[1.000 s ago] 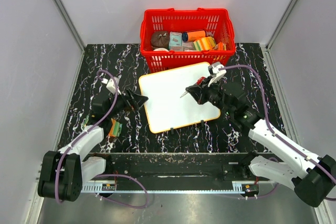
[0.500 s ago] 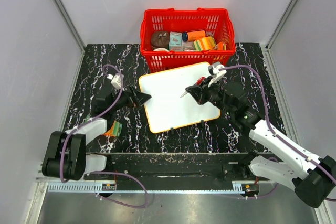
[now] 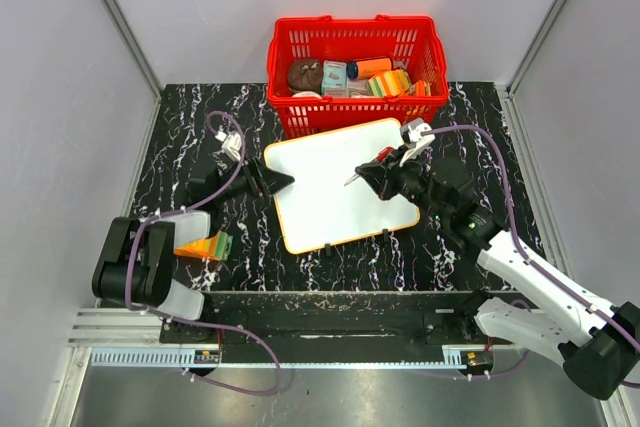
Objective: Write a sentence on the whiteboard
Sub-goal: Hold the whiteboard on the whiteboard stand, then write on the whiteboard with the whiteboard.
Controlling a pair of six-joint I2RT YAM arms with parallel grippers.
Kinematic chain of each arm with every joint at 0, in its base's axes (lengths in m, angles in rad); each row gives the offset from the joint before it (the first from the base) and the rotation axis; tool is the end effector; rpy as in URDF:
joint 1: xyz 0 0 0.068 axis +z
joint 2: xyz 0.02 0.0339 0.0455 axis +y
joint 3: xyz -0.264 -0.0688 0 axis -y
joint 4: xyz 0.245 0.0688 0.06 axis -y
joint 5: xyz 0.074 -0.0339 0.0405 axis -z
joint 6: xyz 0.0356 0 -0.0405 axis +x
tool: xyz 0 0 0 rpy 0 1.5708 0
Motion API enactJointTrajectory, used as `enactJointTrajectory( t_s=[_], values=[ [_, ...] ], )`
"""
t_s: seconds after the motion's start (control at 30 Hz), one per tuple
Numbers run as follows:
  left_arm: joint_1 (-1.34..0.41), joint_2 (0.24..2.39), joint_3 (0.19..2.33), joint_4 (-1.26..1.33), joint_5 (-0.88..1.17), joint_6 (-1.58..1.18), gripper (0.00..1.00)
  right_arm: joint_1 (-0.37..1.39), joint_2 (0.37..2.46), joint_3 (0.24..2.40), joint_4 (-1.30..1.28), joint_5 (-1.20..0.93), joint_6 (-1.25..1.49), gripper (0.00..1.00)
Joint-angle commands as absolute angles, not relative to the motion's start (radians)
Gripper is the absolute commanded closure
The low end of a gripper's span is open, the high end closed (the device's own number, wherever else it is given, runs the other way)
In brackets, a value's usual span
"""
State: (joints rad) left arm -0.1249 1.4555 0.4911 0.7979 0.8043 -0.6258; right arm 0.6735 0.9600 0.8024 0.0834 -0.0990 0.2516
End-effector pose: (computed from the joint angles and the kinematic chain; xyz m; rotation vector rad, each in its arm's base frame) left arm 0.2705 -0.0598 0.1923 0.1755 1.8433 -1.2298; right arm 0.1769 0.1456 0.3425 -0.4330 1.6483 0.7808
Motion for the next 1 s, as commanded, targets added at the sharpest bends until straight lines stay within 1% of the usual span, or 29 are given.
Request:
enactJointTrajectory(
  t_s=[0.0, 0.1, 0.13, 0.2, 0.23, 0.33, 0.4, 0.53, 0.57, 0.7, 0.83, 0.97],
  values=[
    [-0.120, 1.523, 0.552, 0.943, 0.891, -0.604, 0.27, 0.680, 0.948, 0.836, 0.107, -0.109, 0.255, 1.00],
    [-0.120, 1.557, 0.563, 0.957, 0.911, -0.592, 0.34, 0.680, 0.946, 0.831, 0.107, -0.106, 0.253, 1.00],
    [-0.120, 1.563, 0.564, 0.963, 0.917, -0.588, 0.40, 0.681, 0.945, 0.830, 0.107, -0.103, 0.252, 1.00],
    [-0.120, 1.578, 0.566, 0.979, 0.942, -0.583, 0.47, 0.680, 0.948, 0.830, 0.110, -0.103, 0.249, 1.00],
    [-0.120, 1.582, 0.569, 0.979, 0.949, -0.571, 0.55, 0.680, 0.951, 0.830, 0.110, -0.103, 0.245, 1.00],
    [-0.120, 1.582, 0.580, 0.940, 0.971, -0.528, 0.65, 0.681, 0.963, 0.834, 0.110, -0.107, 0.239, 1.00],
    [-0.120, 1.572, 0.592, 0.863, 0.963, -0.499, 0.76, 0.681, 0.969, 0.836, 0.113, -0.100, 0.239, 1.00],
    [-0.123, 1.557, 0.600, 0.796, 0.957, -0.434, 0.88, 0.681, 0.983, 0.830, 0.135, -0.097, 0.241, 1.00],
    [-0.126, 1.557, 0.597, 0.801, 0.959, -0.433, 0.92, 0.681, 0.989, 0.828, 0.149, -0.095, 0.241, 1.00],
    [-0.127, 1.563, 0.588, 0.796, 0.959, -0.437, 1.00, 0.681, 1.015, 0.831, 0.175, -0.115, 0.236, 1.00],
    [-0.141, 1.571, 0.587, 0.795, 0.942, -0.440, 1.00, 0.681, 1.026, 0.792, 0.254, -0.095, 0.265, 1.00],
    [-0.161, 1.577, 0.598, 0.735, 0.919, -0.431, 1.00, 0.680, 1.037, 0.761, 0.376, -0.072, 0.253, 1.00]
  ],
)
